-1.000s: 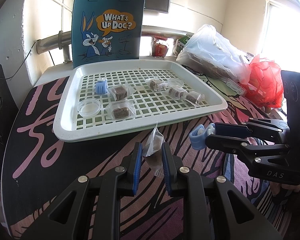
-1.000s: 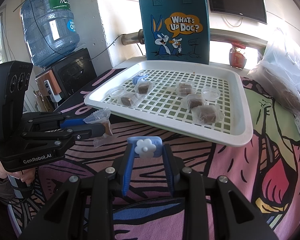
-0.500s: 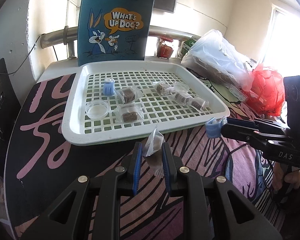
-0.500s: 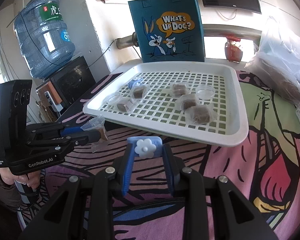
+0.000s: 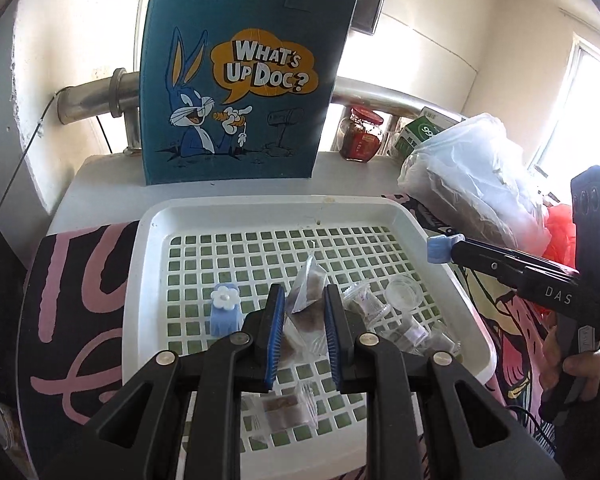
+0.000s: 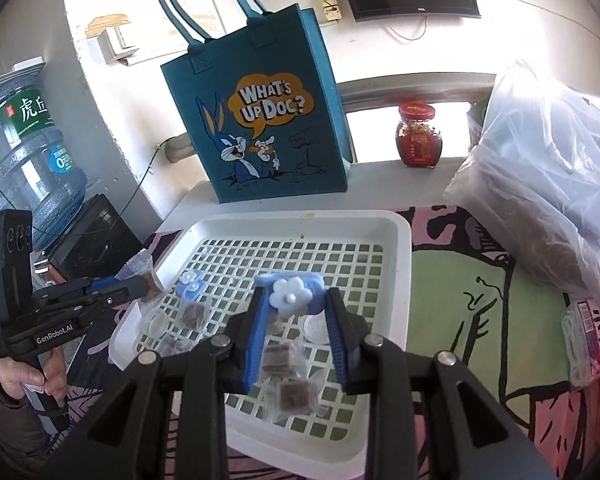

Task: Organize objects
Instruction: 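Lower the zip bag onto the tray with left tool while right tool releases the blue clip there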

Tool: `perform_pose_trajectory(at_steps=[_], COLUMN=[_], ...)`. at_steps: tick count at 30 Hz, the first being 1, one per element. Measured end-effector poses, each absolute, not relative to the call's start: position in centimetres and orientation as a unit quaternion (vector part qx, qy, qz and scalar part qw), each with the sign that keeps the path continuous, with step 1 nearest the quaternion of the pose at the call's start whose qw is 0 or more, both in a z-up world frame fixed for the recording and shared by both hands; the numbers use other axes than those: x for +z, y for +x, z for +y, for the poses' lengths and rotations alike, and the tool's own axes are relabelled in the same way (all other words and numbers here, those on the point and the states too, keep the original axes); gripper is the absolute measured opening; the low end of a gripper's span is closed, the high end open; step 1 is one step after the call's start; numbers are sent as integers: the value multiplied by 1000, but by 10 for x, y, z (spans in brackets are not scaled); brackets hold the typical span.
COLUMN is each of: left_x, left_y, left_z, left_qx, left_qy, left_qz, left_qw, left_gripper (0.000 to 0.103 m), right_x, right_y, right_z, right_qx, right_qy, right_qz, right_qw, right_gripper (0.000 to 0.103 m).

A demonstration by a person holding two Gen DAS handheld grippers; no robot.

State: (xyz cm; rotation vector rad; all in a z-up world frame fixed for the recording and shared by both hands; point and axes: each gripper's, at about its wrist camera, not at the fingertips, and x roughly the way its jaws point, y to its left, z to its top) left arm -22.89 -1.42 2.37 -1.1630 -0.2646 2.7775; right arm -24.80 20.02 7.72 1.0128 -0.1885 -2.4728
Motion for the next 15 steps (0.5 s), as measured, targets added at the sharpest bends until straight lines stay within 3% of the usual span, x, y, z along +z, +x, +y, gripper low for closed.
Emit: perform_pose_trajectory(at_steps=[9,11,13,15], left_x=[-23,-26,-23,-13], left_y=[-270,-272,-272,-265], left_z=[2,1,-1,-4], left_qx=[897,896,895,901], left_qy=[-434,-434,-433,-415], left_qz=[-85,-92,-106,-120], left_qw=[30,26,28,36], left_gripper=[19,26,60,74], right_x=[28,22,18,22], right_y=[-313,-317,-320,-317], right_z=[178,175,176,180], right_qx=[-879,-878,-872,-870], right_qy=[431,439,452,455], right_qz=[-66,-54,-60,-65], right_qw=[194,182,179,177], right_gripper=[28,29,29,37])
